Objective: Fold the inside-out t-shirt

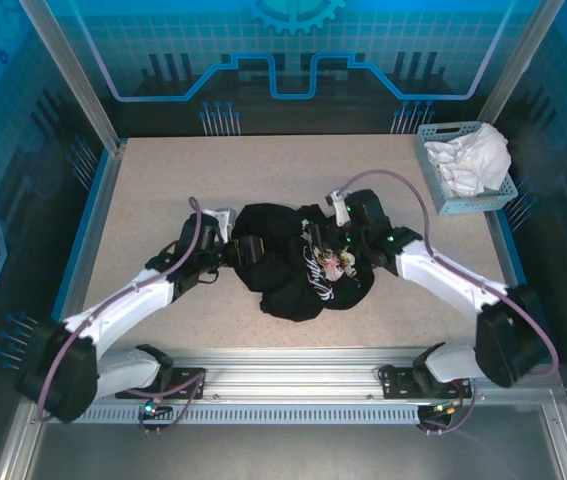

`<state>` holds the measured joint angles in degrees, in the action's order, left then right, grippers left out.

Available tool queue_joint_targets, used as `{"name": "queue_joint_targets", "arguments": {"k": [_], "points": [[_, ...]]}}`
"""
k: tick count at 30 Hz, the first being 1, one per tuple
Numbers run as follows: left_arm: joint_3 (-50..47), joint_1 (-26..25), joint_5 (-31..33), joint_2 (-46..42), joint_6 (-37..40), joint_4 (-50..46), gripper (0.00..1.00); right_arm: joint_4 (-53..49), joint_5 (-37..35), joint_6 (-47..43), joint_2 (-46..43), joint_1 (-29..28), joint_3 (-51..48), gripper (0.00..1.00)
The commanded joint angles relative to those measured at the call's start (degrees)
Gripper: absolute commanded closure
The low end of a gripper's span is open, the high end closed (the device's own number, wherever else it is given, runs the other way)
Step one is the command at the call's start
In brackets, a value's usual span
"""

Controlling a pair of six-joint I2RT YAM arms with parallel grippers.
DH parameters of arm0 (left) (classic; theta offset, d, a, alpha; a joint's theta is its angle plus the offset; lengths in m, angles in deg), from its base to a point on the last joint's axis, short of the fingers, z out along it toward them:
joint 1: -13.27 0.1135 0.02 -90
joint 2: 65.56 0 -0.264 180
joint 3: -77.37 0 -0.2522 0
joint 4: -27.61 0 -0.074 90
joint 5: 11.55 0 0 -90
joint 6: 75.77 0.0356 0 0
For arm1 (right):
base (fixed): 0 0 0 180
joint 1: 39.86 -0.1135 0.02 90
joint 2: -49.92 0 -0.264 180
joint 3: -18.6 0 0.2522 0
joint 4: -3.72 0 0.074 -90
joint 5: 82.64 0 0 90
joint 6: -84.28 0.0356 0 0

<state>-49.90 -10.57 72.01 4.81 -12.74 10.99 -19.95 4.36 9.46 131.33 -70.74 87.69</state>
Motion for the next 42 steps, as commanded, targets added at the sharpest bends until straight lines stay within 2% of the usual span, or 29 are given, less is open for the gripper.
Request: {"name": "queue_joint_targets", "arguments": {"k": [1, 4, 7, 10, 12, 14, 18, 19, 23, 29, 35, 38, 42], "points": [[3.6, 0.1, -3.4, 6.5, -2.9, 0.2, 0.24, -4.0, 0.6, -0.2, 7.1, -0.6, 6.0, 0.33], [5.7, -0.6, -7.1, 11.5, -3.5, 1.0, 0.24, -4.6, 3.4, 0.4, 13.4, -0.6, 10.3, 0.33], [5.5, -2.8, -7.5, 13.8, -3.5, 1.9, 0.27, -4.7, 4.9, 0.9, 19.1, -0.7, 14.2, 0.33], [4.1, -3.4, -8.5, 15.2, -4.7, 4.2, 0.35, -5.8, 3.8, 0.8, 25.3, -0.6, 19.2, 0.34], [3.3, -3.5, -9.1, 15.8, -5.1, 5.3, 0.46, -6.4, 3.6, 0.3, 29.1, -0.4, 22.9, 0.36], [3.0, -3.5, -9.3, 15.7, -5.0, 5.6, 0.57, -6.2, 4.0, -0.3, 31.7, -0.1, 25.5, 0.45], [2.9, -3.1, -8.8, 14.8, -3.7, 5.7, 0.86, -6.0, 6.2, -1.1, 32.0, 0.7, 27.6, 0.77], [2.9, -2.7, -8.9, 14.5, -3.5, 5.6, 0.98, -6.0, 6.6, -1.5, 30.9, 1.0, 27.3, 0.84], [1.4, -0.3, -8.8, 10.3, -3.7, 7.5, 1.0, -5.9, 8.7, -2.9, 22.0, 2.8, 24.3, 1.0], [0.0, 2.2, -4.3, -3.8, -3.6, 8.1, 1.0, -2.3, 12.7, -3.3, 1.1, 6.1, 13.9, 1.0], [-2.0, 3.2, 0.3, -18.9, -1.2, 9.5, 1.0, 5.7, 9.9, -4.2, -20.7, 7.0, -4.4, 1.0], [-4.8, 3.3, 0.9, -21.7, -0.3, 11.4, 1.0, 9.9, 6.7, -2.9, -28.4, 7.0, -15.5, 0.96], [-7.7, 3.3, 0.4, -21.2, -0.1, 12.4, 1.0, 12.4, 3.8, -0.2, -32.2, 6.5, -25.8, 0.91]]}}
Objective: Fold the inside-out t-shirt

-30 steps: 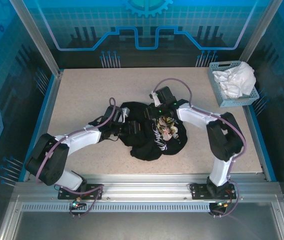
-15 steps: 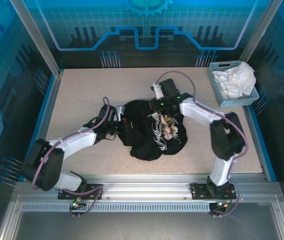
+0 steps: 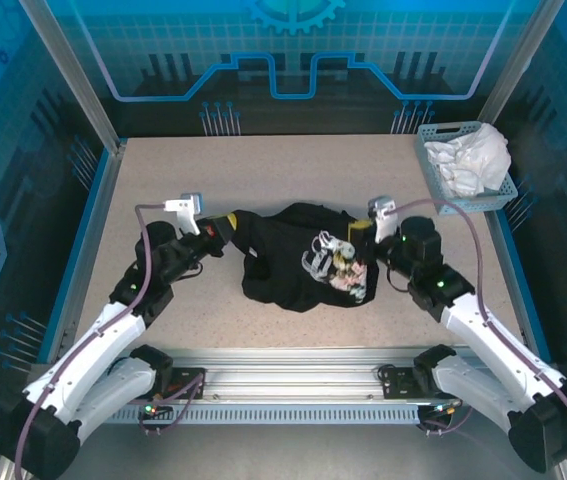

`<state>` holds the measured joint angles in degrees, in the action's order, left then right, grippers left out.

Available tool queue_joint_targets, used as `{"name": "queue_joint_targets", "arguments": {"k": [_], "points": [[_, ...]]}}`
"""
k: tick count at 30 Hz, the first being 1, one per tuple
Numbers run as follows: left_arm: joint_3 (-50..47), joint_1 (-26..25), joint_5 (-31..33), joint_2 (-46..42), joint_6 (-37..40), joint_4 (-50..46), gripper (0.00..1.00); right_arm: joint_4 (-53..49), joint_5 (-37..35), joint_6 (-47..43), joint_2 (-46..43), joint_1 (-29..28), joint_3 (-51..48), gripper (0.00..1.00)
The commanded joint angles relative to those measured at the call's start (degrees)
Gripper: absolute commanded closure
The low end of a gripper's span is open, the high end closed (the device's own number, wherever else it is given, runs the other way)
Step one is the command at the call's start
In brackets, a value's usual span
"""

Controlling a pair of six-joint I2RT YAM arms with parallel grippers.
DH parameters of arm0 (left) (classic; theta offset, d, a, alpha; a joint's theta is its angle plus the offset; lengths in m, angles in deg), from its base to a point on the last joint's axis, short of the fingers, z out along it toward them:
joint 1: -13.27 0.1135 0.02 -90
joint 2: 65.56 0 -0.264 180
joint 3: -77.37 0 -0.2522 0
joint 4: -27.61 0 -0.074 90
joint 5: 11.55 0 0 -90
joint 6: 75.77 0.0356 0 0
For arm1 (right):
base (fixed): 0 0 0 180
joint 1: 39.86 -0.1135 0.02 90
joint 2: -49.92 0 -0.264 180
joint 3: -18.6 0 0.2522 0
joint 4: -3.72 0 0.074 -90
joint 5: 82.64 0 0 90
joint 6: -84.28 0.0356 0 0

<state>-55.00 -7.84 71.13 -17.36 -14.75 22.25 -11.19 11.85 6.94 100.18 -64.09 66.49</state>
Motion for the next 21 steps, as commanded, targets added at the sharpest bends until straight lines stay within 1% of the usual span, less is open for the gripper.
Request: {"name": "queue_joint_targets", "arguments": {"k": [1, 3, 5, 7, 9, 11, 13, 17, 21], "points": [[-3.4, 0.5, 1.1, 1.0, 1.7, 1.3, 1.0, 3.8, -4.5, 3.5, -1.2, -0.4, -6.5, 0.9], [-4.7, 0.6, 0.1, 1.0, 1.7, 0.9, 1.0, 3.4, -5.6, 5.1, -1.0, -1.7, -9.0, 0.88], [-6.0, 0.5, -2.0, 0.8, 1.8, -0.2, 1.0, 2.1, -7.7, 5.3, -0.4, -4.4, -10.2, 0.84], [-7.9, 0.5, -5.0, 0.5, 1.5, -0.8, 1.0, -0.5, -11.3, 3.6, -0.1, -7.5, -9.2, 0.76], [-10.2, 0.4, -8.7, 0.5, 0.1, 0.5, 1.0, -2.3, -14.4, 1.8, 0.1, -9.2, -7.1, 0.67], [-12.3, 0.0, -13.0, 1.3, -1.3, 2.2, 1.0, -2.8, -15.4, 0.8, 1.0, -9.6, -4.8, 0.58], [-13.3, -2.0, -15.4, 3.2, -0.9, 1.1, 1.0, -3.2, -15.0, -0.3, 4.0, -9.7, -1.6, 0.51], [-13.7, -6.0, -15.7, 5.0, 1.4, -3.3, 1.0, -6.5, -15.5, -1.4, 12.3, -10.8, 5.7, 0.48], [-14.6, -6.8, -15.0, 3.6, 2.1, -5.8, 1.0, -10.5, -16.2, -3.0, 21.3, -13.5, 12.8, 0.45]]}}
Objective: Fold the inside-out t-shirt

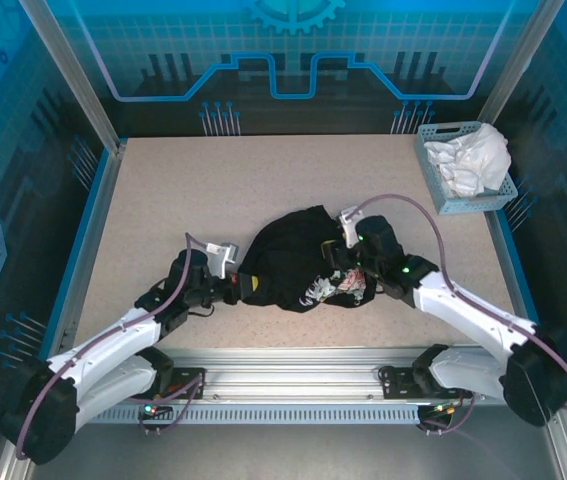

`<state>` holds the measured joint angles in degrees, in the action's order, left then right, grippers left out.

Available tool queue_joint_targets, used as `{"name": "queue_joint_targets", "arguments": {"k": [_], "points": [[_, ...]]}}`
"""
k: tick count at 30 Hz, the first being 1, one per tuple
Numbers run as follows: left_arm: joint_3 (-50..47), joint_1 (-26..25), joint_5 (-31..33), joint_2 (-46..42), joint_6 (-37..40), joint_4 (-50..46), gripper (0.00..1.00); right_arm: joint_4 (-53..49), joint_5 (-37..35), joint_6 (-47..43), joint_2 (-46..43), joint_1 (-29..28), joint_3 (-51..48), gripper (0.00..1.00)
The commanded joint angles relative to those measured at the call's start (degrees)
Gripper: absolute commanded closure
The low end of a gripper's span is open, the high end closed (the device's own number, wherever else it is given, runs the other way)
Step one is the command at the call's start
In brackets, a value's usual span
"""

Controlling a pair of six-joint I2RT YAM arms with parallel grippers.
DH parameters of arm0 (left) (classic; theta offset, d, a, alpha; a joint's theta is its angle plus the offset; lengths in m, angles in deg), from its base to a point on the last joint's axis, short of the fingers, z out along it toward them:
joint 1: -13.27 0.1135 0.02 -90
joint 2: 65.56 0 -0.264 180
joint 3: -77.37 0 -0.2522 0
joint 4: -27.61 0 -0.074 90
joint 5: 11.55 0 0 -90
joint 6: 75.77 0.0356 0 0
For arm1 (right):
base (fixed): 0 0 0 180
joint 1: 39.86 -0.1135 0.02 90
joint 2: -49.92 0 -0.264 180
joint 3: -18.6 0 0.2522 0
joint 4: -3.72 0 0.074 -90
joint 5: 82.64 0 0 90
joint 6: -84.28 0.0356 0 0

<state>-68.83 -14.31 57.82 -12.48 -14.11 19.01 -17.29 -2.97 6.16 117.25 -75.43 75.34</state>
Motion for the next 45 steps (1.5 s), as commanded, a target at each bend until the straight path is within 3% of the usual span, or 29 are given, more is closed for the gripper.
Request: {"name": "queue_joint_targets", "arguments": {"k": [1, 6, 11, 17, 20, 24, 27, 38, 45], "points": [[-0.9, -0.3, -1.2, -1.6, 1.6, -3.3, 1.0, -5.7, -1.4, -3.4, 6.6, -3.0, 6.1, 0.44], [-1.6, -0.3, 0.6, -2.4, 1.8, -5.2, 1.0, -11.6, -0.9, -6.6, 19.2, -5.4, 16.9, 0.39], [-1.7, -0.2, 2.4, -3.0, 1.8, -6.5, 1.0, -11.9, 0.6, -7.2, 28.5, -4.2, 22.9, 0.41], [-1.8, -0.3, 3.8, -4.9, 1.9, -7.7, 1.0, -13.0, 6.2, -8.2, 35.5, -2.1, 27.3, 0.49], [-1.9, -0.3, 4.5, -5.3, 2.0, -8.0, 1.0, -14.0, 7.2, -8.1, 37.1, -1.8, 28.9, 0.64], [-2.1, -0.3, 5.5, -5.1, 2.4, -8.0, 1.0, -13.6, 10.8, -7.8, 34.6, -0.8, 29.3, 0.87], [-1.7, -0.3, 7.6, -4.8, 2.3, -8.6, 1.0, -13.2, 16.0, -6.8, 30.6, 0.5, 28.8, 0.97], [1.2, -0.4, 1.9, -1.0, 4.8, -3.0, 1.0, -7.0, 35.7, 0.4, 14.5, 5.9, 24.5, 1.0], [6.1, -0.4, 5.7, -4.0, 5.5, -4.2, 0.64, -5.2, 38.4, 2.5, 9.8, 7.1, 23.1, 1.0]]}}
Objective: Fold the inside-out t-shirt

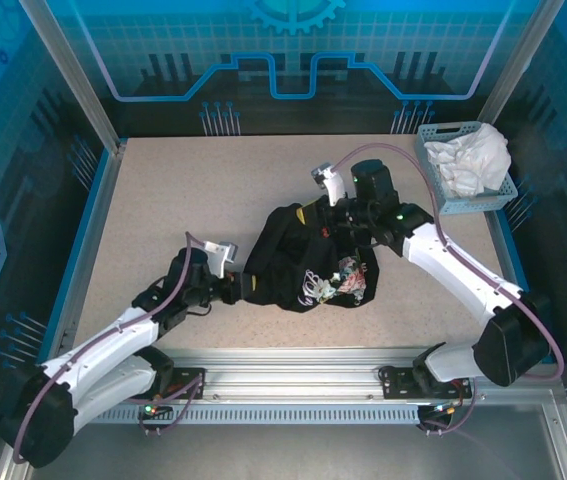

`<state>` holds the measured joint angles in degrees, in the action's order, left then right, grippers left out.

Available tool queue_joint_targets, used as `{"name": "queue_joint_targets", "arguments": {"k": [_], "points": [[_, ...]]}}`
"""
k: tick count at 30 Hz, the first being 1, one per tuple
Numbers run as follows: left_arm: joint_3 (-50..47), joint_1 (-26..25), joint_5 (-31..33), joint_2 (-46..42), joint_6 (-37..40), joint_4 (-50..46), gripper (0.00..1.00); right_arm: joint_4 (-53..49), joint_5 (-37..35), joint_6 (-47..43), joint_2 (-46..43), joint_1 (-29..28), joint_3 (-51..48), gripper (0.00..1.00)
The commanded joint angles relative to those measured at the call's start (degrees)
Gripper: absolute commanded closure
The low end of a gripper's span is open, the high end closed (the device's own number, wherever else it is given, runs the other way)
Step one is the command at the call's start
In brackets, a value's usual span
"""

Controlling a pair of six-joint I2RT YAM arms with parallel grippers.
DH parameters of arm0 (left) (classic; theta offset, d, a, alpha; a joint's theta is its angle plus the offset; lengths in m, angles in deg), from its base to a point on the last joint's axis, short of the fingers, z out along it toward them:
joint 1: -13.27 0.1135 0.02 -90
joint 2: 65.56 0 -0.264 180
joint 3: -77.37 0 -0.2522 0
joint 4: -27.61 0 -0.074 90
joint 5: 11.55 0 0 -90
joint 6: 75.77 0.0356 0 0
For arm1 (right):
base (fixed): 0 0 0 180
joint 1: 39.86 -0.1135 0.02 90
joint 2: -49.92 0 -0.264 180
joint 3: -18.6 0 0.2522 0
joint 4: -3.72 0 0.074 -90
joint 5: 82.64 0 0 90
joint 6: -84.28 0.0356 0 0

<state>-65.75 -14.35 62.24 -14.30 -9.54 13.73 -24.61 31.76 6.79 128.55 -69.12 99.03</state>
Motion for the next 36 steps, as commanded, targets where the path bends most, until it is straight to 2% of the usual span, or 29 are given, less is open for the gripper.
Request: {"name": "queue_joint_targets", "arguments": {"k": [1, 4, 7, 12, 16, 18, 19, 21, 22, 23, 24, 27, 29, 32, 36], "points": [[3.8, -0.4, 2.2, -3.0, 1.2, 1.0, 0.57, 2.0, 4.1, 2.1, -1.5, 0.8, -0.6, 1.0], [6.9, -1.9, 5.0, -2.2, 3.6, 0.3, 0.41, 2.5, 5.6, 2.9, -1.5, 0.7, -1.3, 1.0], [11.9, -4.5, 8.6, 3.2, 7.5, -2.5, 0.31, 3.2, 6.4, 3.6, -1.4, 0.8, -1.9, 1.0], [19.8, -7.1, 9.3, 13.9, 12.1, -3.8, 0.23, 2.6, 6.7, 4.0, -1.3, 0.9, -1.6, 1.0], [23.7, -7.2, 12.9, 21.3, 13.9, -2.0, 0.23, 1.9, 7.5, 3.7, -1.4, 1.0, -1.6, 1.0], [25.5, -7.1, 13.7, 24.8, 15.5, -1.2, 0.29, 1.3, 7.2, 2.9, -1.8, 1.3, -1.8, 1.0], [26.7, -7.2, 13.2, 26.6, 16.0, -0.9, 0.38, 0.9, 6.9, 2.5, -2.1, 1.6, -2.0, 1.0], [28.7, -6.8, 9.6, 29.1, 16.0, -1.3, 0.61, 0.6, 6.3, 2.0, -2.8, 2.6, -2.7, 1.0], [29.4, -6.4, 5.8, 29.9, 15.5, -1.4, 0.82, 0.2, 5.5, 2.0, -3.3, 3.3, -3.1, 1.0], [29.7, -6.0, 1.9, 30.1, 14.7, -1.4, 0.93, -0.6, 4.0, 1.9, -3.5, 3.7, -3.3, 1.0], [29.8, -5.3, -3.6, 30.0, 13.5, -0.9, 1.0, -2.3, 0.3, 2.0, -3.7, 3.9, -3.0, 1.0], [27.2, -3.1, -19.8, 27.9, 6.9, 4.6, 1.0, -8.4, -13.5, 2.5, -2.5, 2.8, -1.5, 1.0], [23.9, -1.8, -26.1, 25.4, 1.5, 10.7, 1.0, -9.9, -17.3, 2.8, -1.4, 2.2, -1.1, 1.0], [20.9, -0.6, -27.0, 21.2, -1.5, 13.4, 1.0, -10.5, -19.0, 2.6, -1.1, 1.9, -1.0, 0.89], [19.0, 1.0, -26.4, 17.9, -2.3, 13.4, 1.0, -8.7, -17.0, 0.2, -4.6, 1.0, -2.8, 0.73]]}}
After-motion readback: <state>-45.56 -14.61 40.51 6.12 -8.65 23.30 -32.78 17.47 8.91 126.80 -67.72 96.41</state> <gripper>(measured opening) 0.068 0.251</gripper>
